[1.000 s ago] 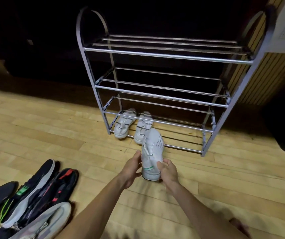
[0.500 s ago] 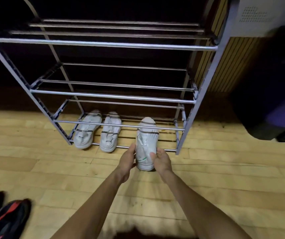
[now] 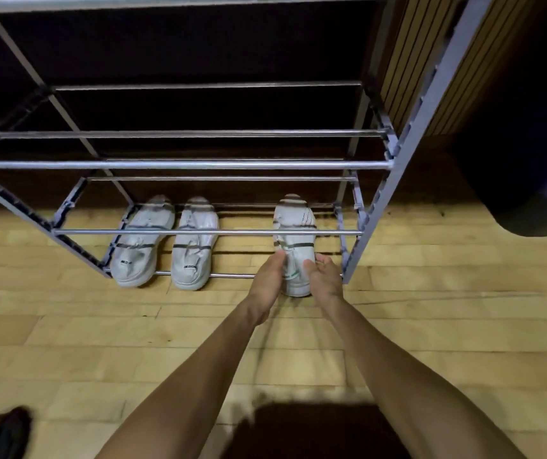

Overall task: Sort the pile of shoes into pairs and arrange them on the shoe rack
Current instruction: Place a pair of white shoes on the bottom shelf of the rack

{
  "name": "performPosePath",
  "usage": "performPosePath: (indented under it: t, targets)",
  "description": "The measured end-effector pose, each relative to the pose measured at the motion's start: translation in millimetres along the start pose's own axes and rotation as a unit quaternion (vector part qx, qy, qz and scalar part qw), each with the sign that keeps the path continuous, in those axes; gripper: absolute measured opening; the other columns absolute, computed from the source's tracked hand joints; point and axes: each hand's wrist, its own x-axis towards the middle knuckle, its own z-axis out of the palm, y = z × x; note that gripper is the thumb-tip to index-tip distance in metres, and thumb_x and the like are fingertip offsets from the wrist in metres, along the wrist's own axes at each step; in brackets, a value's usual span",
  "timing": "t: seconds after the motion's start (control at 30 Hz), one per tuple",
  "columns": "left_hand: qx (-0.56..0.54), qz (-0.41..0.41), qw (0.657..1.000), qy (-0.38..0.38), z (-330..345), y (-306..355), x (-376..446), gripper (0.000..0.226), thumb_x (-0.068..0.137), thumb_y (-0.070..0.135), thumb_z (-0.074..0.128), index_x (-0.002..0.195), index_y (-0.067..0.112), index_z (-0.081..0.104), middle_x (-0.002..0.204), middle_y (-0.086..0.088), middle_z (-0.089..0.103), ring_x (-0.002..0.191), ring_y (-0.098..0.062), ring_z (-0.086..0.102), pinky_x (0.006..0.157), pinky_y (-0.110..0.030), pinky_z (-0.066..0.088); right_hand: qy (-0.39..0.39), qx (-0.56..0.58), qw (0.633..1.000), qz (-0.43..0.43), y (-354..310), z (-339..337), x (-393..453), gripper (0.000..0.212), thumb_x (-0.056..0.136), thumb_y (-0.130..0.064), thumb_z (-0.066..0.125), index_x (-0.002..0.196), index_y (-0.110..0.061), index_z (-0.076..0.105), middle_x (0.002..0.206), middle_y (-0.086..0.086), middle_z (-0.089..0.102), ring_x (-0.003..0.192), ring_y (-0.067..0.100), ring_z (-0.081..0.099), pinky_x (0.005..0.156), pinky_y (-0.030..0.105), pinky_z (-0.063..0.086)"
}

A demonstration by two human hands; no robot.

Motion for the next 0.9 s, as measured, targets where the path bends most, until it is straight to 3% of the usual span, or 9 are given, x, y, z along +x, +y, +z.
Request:
performPosePath:
  t: [0.17, 0.33, 0.47, 0.6, 0.67, 0.77, 0.8, 0.9]
  targets:
    - [0.004, 0.005, 1.000, -0.004, 14, 2, 6, 0.035, 0.102, 0.031, 0.038, 0.102, 0.015, 0.069, 0.091, 0.007, 0.074, 0.077, -0.001, 0.069, 0.058, -0.011, 0.049, 0.026, -0.041, 0.999, -0.001, -1, -6, 11, 0.031, 0.099, -0.021, 0.051, 0.126, -0.007, 0.059, 0.121, 0.011, 0.066, 0.108, 0.028, 0.061, 0.087, 0.029, 0.046]
    - [0.089, 0.020, 0.996, 0.003, 31, 23, 7, 0.037, 0.100, 0.035, 0.035, 0.106, 0.009, 0.061, 0.104, -0.008, 0.066, 0.091, -0.017, 0.061, 0.077, -0.031, 0.049, 0.027, -0.049, 0.998, 0.027, -6, -6, 21, 0.035, 0.102, -0.020, 0.043, 0.133, -0.007, 0.052, 0.129, 0.015, 0.062, 0.114, 0.034, 0.060, 0.100, 0.042, 0.048]
    - [0.115, 0.009, 0.993, 0.014, 33, 20, 6, 0.033, 0.101, 0.033, 0.038, 0.089, 0.016, 0.063, 0.087, -0.003, 0.066, 0.079, -0.015, 0.059, 0.075, -0.031, 0.048, -0.003, -0.087, 0.995, 0.048, -7, -6, 22, 0.035, 0.099, -0.012, 0.039, 0.132, -0.009, 0.052, 0.127, 0.016, 0.063, 0.114, 0.035, 0.060, 0.099, 0.044, 0.049]
    - [0.102, -0.012, 0.994, 0.028, 29, 21, -1, 0.035, 0.101, 0.032, 0.038, 0.108, 0.012, 0.066, 0.105, -0.006, 0.068, 0.098, -0.021, 0.062, 0.087, -0.032, 0.049, 0.001, -0.113, 0.993, 0.033, -11, -10, 19, 0.022, 0.097, -0.010, 0.041, 0.114, -0.009, 0.055, 0.115, 0.015, 0.063, 0.111, 0.037, 0.060, 0.093, 0.040, 0.049]
    - [0.103, -0.005, 0.994, 0.031, 21, 22, -3, 0.035, 0.100, 0.028, 0.038, 0.103, 0.012, 0.069, 0.101, -0.004, 0.071, 0.095, -0.020, 0.063, 0.077, -0.025, 0.049, 0.000, -0.132, 0.991, 0.011, -14, -14, 15, 0.028, 0.099, -0.014, 0.042, 0.124, -0.009, 0.053, 0.120, 0.014, 0.060, 0.115, 0.035, 0.057, 0.087, 0.033, 0.043]
    - [0.096, 0.002, 0.994, 0.057, 6, 26, -10, 0.036, 0.100, 0.028, 0.038, 0.079, 0.024, 0.067, 0.075, 0.015, 0.066, 0.073, -0.007, 0.058, 0.056, -0.017, 0.042, 0.001, -0.154, 0.988, -0.026, -20, -20, 1, 0.039, 0.101, -0.018, 0.042, 0.139, -0.008, 0.047, 0.131, 0.014, 0.060, 0.118, 0.031, 0.055, 0.086, 0.028, 0.038]
    - [0.094, 0.000, 0.994, 0.063, 1, 27, -15, 0.035, 0.101, 0.031, 0.038, 0.081, 0.025, 0.066, 0.077, 0.017, 0.065, 0.075, -0.005, 0.057, 0.061, -0.019, 0.045, 0.001, -0.157, 0.987, -0.035, -22, -22, -4, 0.041, 0.101, -0.018, 0.043, 0.140, -0.008, 0.046, 0.132, 0.014, 0.060, 0.120, 0.031, 0.055, 0.089, 0.030, 0.039]
    - [0.098, 0.001, 0.993, 0.059, -15, 29, -30, 0.038, 0.102, 0.037, 0.038, 0.121, 0.014, 0.062, 0.114, 0.004, 0.059, 0.110, -0.018, 0.054, 0.102, -0.039, 0.044, -0.004, -0.170, 0.984, -0.058, -28, -24, -21, 0.039, 0.101, -0.018, 0.044, 0.138, -0.007, 0.051, 0.130, 0.014, 0.061, 0.120, 0.031, 0.055, 0.096, 0.032, 0.042]
